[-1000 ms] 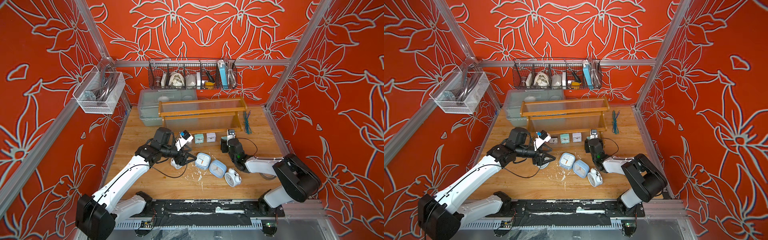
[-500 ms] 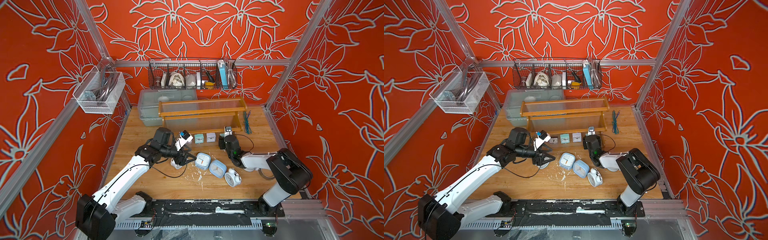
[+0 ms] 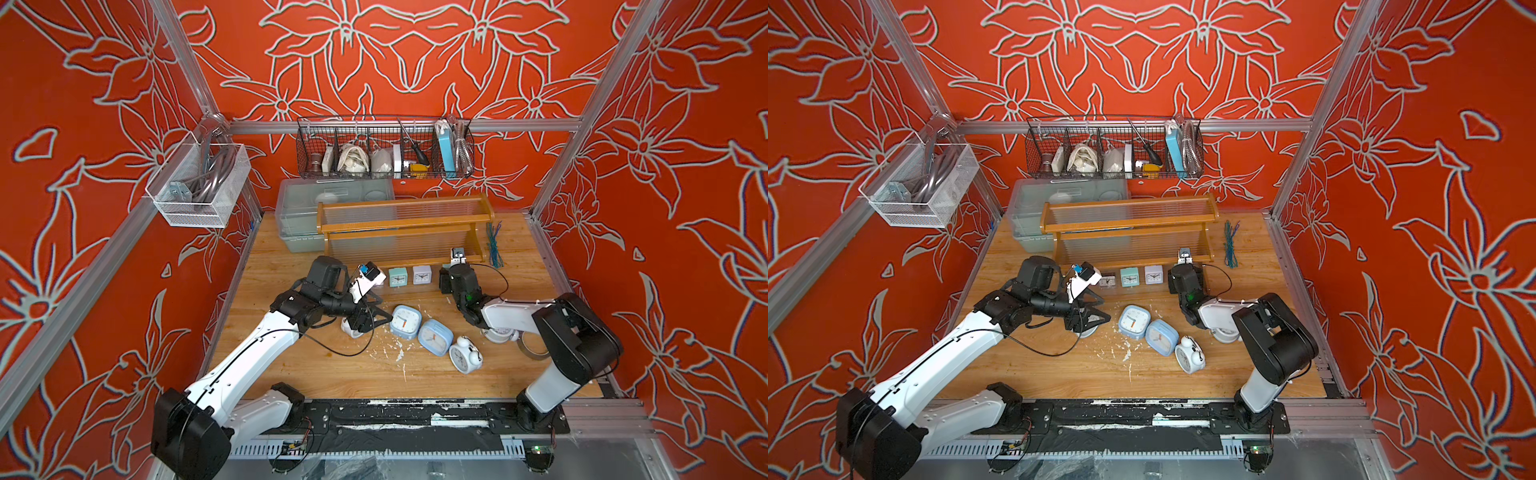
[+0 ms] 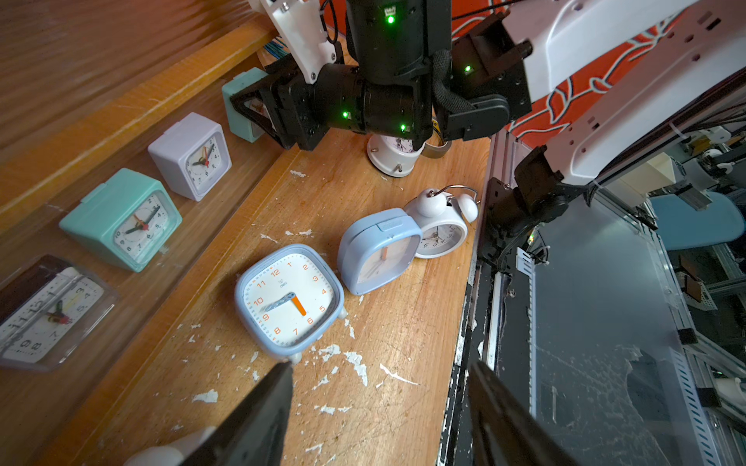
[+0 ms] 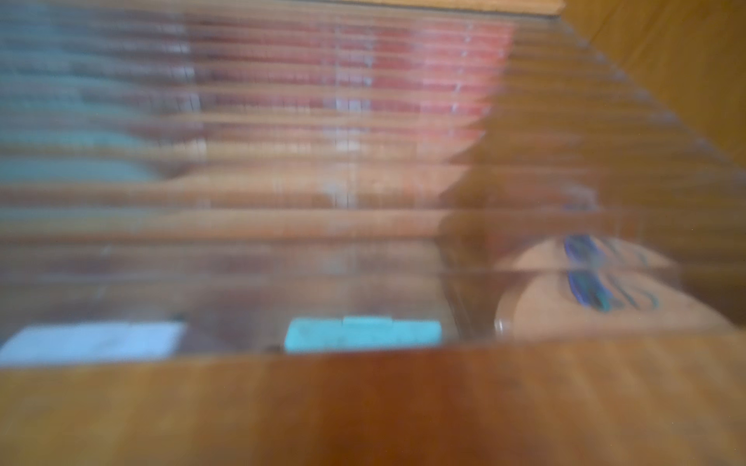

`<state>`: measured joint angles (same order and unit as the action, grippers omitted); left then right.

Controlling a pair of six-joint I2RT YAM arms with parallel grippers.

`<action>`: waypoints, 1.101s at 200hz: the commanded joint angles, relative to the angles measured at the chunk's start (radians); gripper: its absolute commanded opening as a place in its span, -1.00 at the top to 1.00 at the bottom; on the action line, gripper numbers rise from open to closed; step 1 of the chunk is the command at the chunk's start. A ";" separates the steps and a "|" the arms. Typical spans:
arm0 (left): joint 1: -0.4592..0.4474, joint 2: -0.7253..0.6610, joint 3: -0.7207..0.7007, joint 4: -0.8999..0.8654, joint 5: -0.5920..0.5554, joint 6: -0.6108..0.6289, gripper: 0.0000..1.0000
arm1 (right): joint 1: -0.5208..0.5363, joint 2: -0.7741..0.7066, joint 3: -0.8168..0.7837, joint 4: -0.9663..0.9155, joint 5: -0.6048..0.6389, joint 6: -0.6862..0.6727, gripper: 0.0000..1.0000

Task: Place the alarm clocks on the shelf by style
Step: Place the alarm on the shelf.

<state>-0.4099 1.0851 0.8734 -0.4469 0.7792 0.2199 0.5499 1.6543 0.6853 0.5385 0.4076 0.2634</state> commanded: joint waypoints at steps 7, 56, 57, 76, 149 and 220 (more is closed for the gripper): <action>0.010 -0.021 -0.004 0.001 0.002 0.002 -0.39 | -0.003 0.021 0.023 -0.021 -0.013 0.007 -0.10; 0.015 -0.018 -0.005 0.002 0.002 0.004 -0.39 | -0.003 0.029 0.023 -0.015 -0.019 0.000 -0.25; 0.015 -0.019 -0.005 0.002 0.002 0.004 -0.39 | -0.003 0.029 0.023 -0.015 -0.019 -0.001 -0.25; 0.016 -0.017 -0.006 0.004 0.002 0.006 -0.39 | -0.003 0.016 0.026 -0.025 -0.029 -0.008 -0.40; 0.019 -0.009 -0.008 -0.002 0.011 0.025 -0.39 | -0.004 -0.118 0.043 -0.172 -0.066 0.011 -0.72; 0.010 0.030 -0.028 -0.013 0.117 0.203 -0.41 | -0.003 -0.362 0.050 -0.523 -0.255 -0.004 -0.72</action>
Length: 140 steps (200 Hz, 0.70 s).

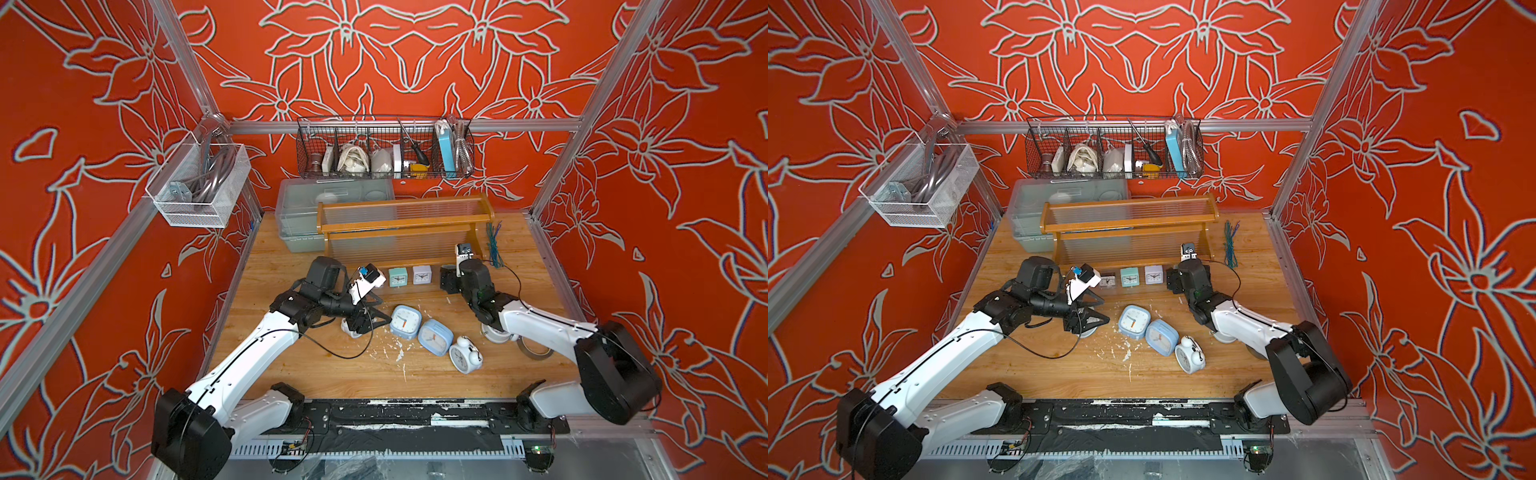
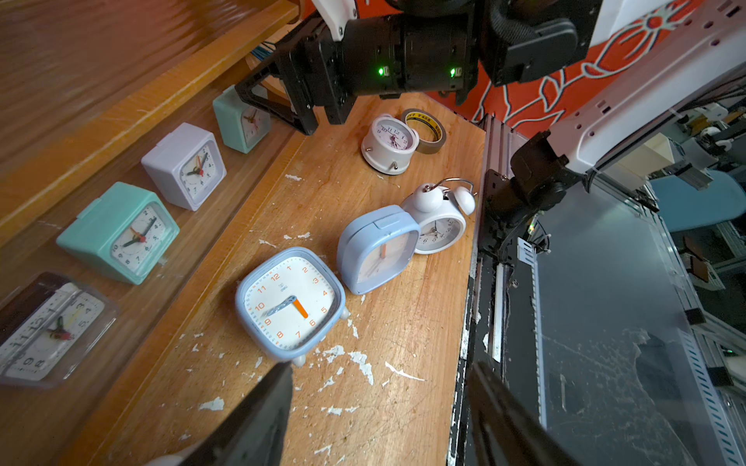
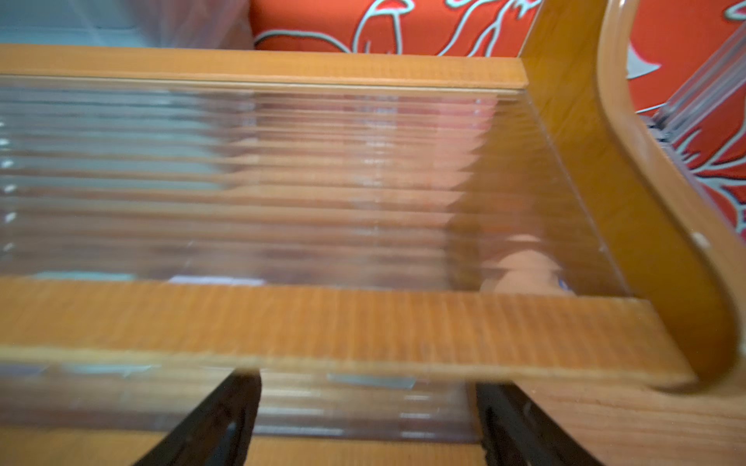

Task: Place the alarm clocks on the shelf by style
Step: Place the alarm on the shelf.

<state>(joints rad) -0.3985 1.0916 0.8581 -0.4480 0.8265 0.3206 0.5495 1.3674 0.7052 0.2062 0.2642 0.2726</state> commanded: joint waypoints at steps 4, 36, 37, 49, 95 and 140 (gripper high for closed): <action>-0.004 0.030 -0.013 -0.012 0.074 0.114 -0.42 | -0.003 -0.089 0.031 -0.213 -0.129 -0.019 -0.72; -0.047 0.077 0.006 -0.014 0.081 0.219 -0.48 | -0.003 -0.218 0.014 -0.332 -0.254 -0.050 -0.72; -0.049 0.079 0.006 -0.014 0.081 0.222 -0.49 | -0.003 -0.222 0.014 -0.336 -0.259 -0.050 -0.72; -0.074 0.104 0.020 -0.014 0.074 0.254 -0.52 | -0.003 -0.267 0.007 -0.364 -0.293 -0.051 -0.71; -0.158 0.276 0.116 -0.001 0.021 0.298 -0.58 | -0.003 -0.471 -0.029 -0.452 -0.334 -0.035 -0.69; -0.215 0.445 0.215 0.023 -0.030 0.316 -0.60 | -0.002 -0.630 -0.051 -0.514 -0.375 -0.012 -0.68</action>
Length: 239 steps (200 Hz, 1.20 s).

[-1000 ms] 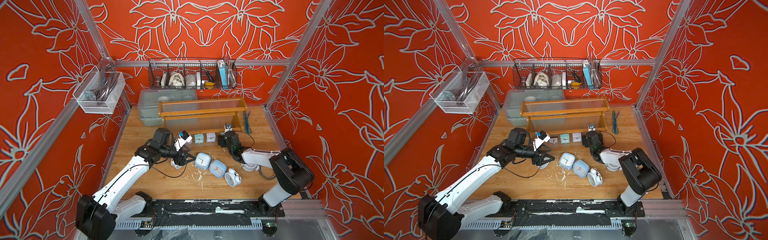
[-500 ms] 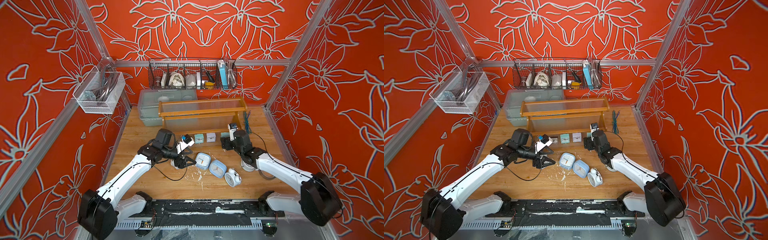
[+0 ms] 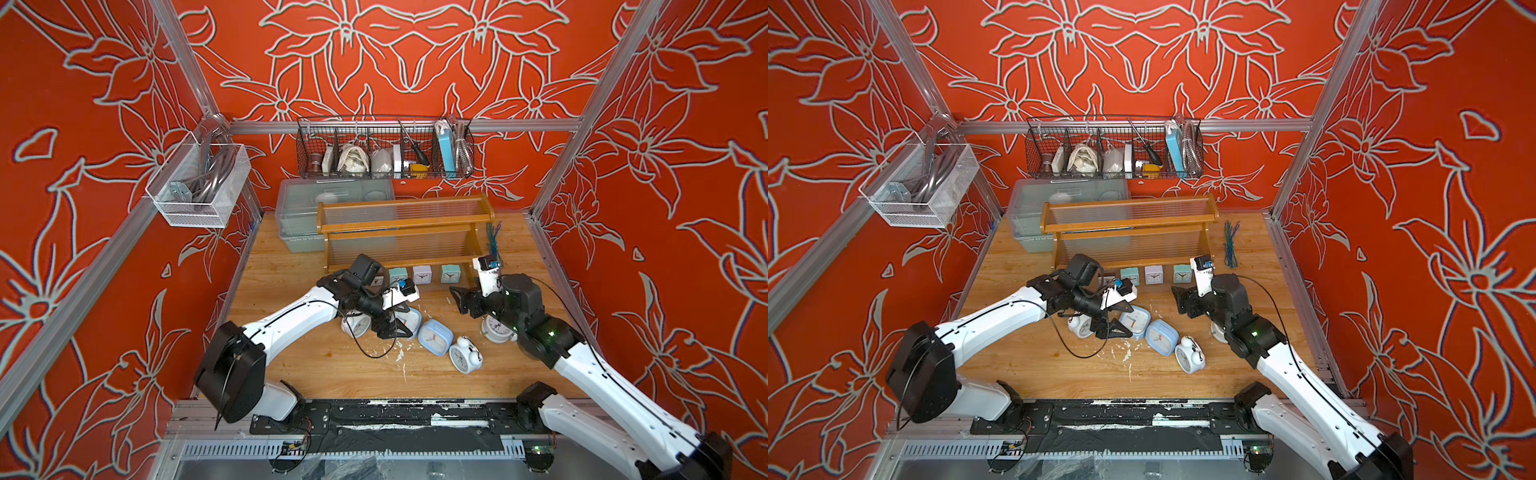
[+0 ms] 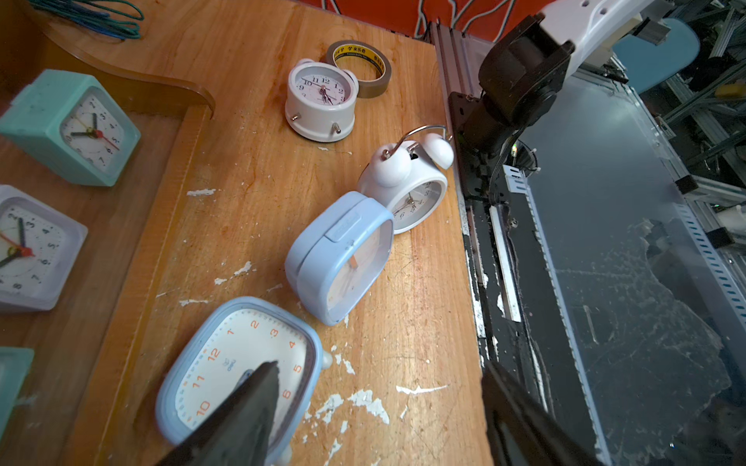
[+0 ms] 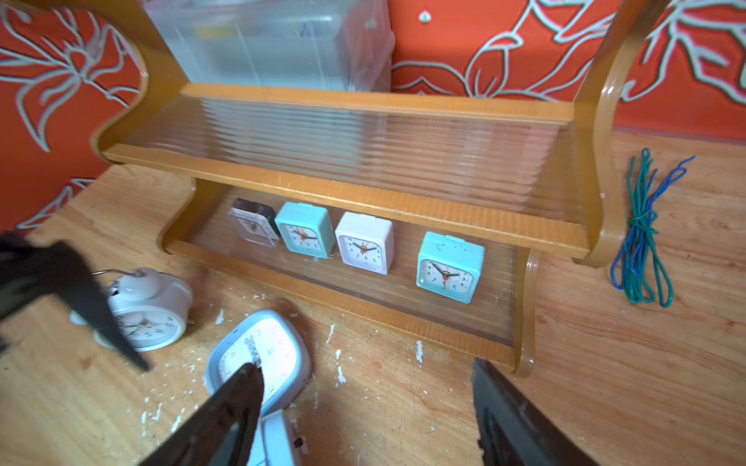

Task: Place the alarm clocks on the shelf by style
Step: Pick up the alarm from the center of the board.

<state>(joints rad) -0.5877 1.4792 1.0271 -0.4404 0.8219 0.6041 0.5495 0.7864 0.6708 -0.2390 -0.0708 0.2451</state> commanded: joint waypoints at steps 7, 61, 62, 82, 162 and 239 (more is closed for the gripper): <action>-0.034 0.076 0.060 0.015 -0.027 0.038 -0.60 | -0.003 -0.066 -0.016 -0.076 -0.043 0.019 -0.68; -0.117 0.224 0.157 -0.004 -0.081 0.083 -0.60 | -0.002 -0.124 -0.026 -0.094 -0.043 0.026 -0.67; -0.119 0.225 0.159 -0.005 -0.083 0.084 -0.60 | -0.002 -0.124 -0.026 -0.094 -0.044 0.025 -0.67; -0.140 0.270 0.186 -0.008 -0.103 0.091 -0.60 | -0.003 -0.125 -0.025 -0.096 -0.050 0.025 -0.67; -0.166 0.369 0.243 -0.008 -0.124 0.097 -0.60 | -0.003 -0.127 -0.041 -0.076 -0.066 0.026 -0.65; -0.176 0.435 0.294 -0.044 -0.109 0.119 -0.61 | -0.003 -0.118 -0.049 -0.056 -0.116 0.033 -0.74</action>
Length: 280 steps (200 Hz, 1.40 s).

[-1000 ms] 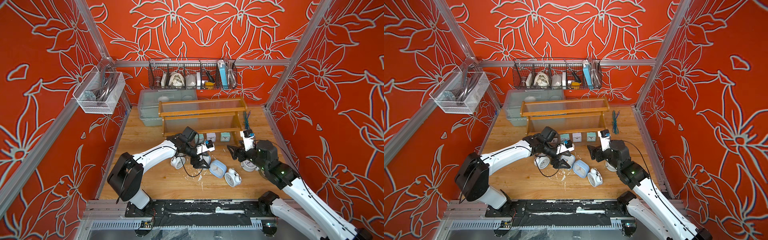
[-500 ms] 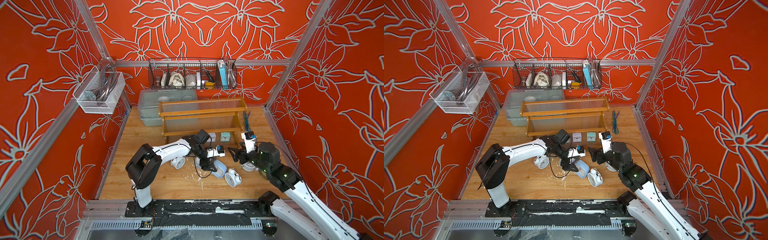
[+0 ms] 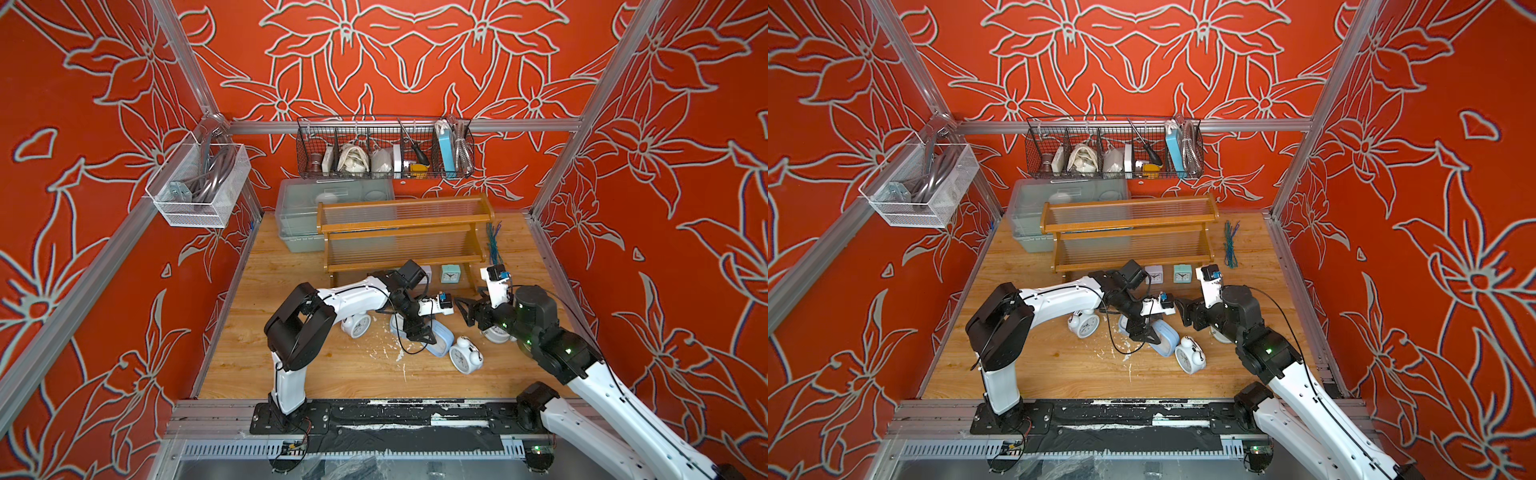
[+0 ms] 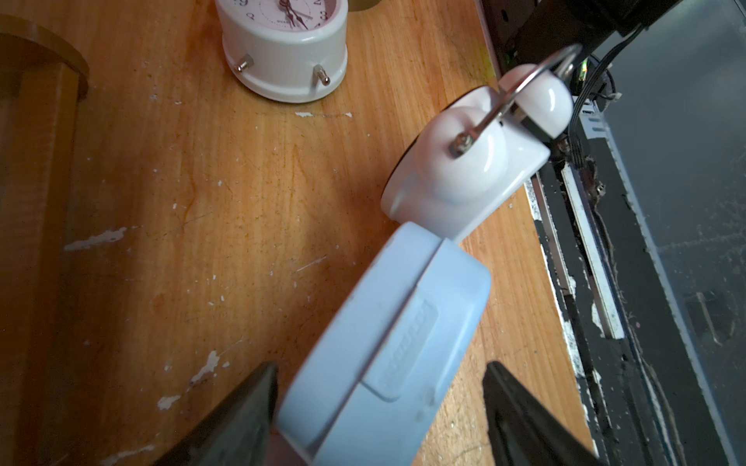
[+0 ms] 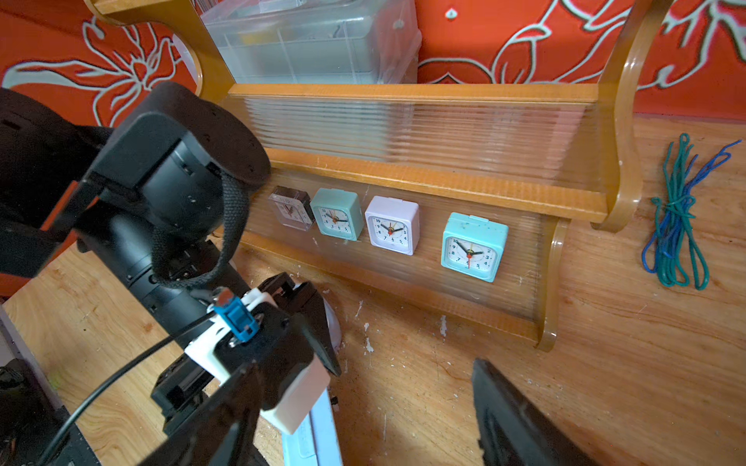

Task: Place the alarm clocks on the shelf by style
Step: Pick up the alarm from the center of the board.

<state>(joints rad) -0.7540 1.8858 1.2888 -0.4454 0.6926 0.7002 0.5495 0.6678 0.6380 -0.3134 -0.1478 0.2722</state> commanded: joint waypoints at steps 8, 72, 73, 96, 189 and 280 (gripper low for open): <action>-0.012 0.036 0.038 -0.044 0.022 0.026 -0.62 | -0.002 0.001 -0.017 0.024 -0.042 0.006 -0.75; -0.015 0.061 0.047 -0.077 0.041 0.057 -0.45 | -0.002 0.000 -0.033 0.038 -0.021 0.005 -0.77; -0.016 0.062 0.047 -0.078 0.041 0.057 -0.45 | -0.002 0.001 -0.033 0.038 -0.021 0.004 -0.77; -0.015 0.052 0.044 -0.091 0.041 0.071 -0.33 | -0.002 0.000 -0.038 0.041 -0.010 0.000 -0.75; -0.012 -0.035 -0.004 -0.131 0.052 0.094 0.16 | -0.003 -0.011 -0.049 0.048 -0.005 -0.001 -0.62; 0.076 -0.252 -0.058 -0.237 0.165 0.141 0.34 | -0.003 0.032 -0.016 0.057 -0.155 0.009 -0.61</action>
<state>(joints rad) -0.7177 1.7145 1.2373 -0.6182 0.7719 0.8124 0.5495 0.6865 0.6006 -0.2771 -0.2119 0.2749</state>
